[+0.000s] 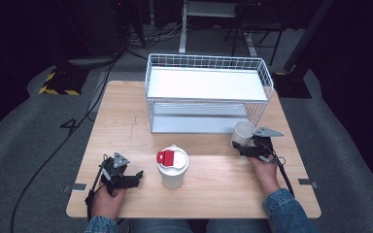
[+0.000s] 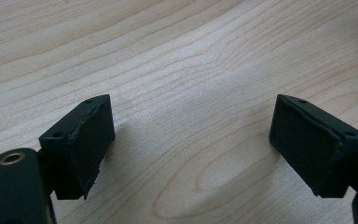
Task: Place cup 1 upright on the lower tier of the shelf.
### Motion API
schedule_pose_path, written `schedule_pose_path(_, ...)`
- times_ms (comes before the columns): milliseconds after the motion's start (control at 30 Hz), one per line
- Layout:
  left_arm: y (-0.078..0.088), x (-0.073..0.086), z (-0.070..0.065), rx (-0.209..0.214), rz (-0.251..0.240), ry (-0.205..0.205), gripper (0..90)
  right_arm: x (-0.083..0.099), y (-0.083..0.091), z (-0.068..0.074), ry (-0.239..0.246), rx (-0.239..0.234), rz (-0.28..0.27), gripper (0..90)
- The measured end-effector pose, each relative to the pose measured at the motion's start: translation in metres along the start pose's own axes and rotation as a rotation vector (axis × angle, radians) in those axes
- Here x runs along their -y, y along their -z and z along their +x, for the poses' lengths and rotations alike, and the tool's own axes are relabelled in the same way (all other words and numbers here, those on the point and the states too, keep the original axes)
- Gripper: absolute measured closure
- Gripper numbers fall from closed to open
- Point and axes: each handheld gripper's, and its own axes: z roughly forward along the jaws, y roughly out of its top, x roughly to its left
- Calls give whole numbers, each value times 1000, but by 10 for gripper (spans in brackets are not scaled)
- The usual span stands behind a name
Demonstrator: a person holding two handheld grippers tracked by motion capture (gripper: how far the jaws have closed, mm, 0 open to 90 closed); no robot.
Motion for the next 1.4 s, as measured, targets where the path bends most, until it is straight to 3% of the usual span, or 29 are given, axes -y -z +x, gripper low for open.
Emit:
schedule_pose_path(267, 0, 0, 0, -1, 0, 0, 147, -3, 4, 2, -8, 4, -15, 233)
schedule_pose_path(667, 0, 0, 0, 0, 0, 0, 147, -37, 3, 13, 65, -19, -20, 233)
schedule_pose_path(1100, 0, 0, 0, 0, 0, 0, 147, -69, -9, 31, 116, -52, -28, 234)
schedule_pose_path(1400, 0, 0, 0, 0, 0, 0, 147, -82, -22, 35, 118, -86, -28, 233)
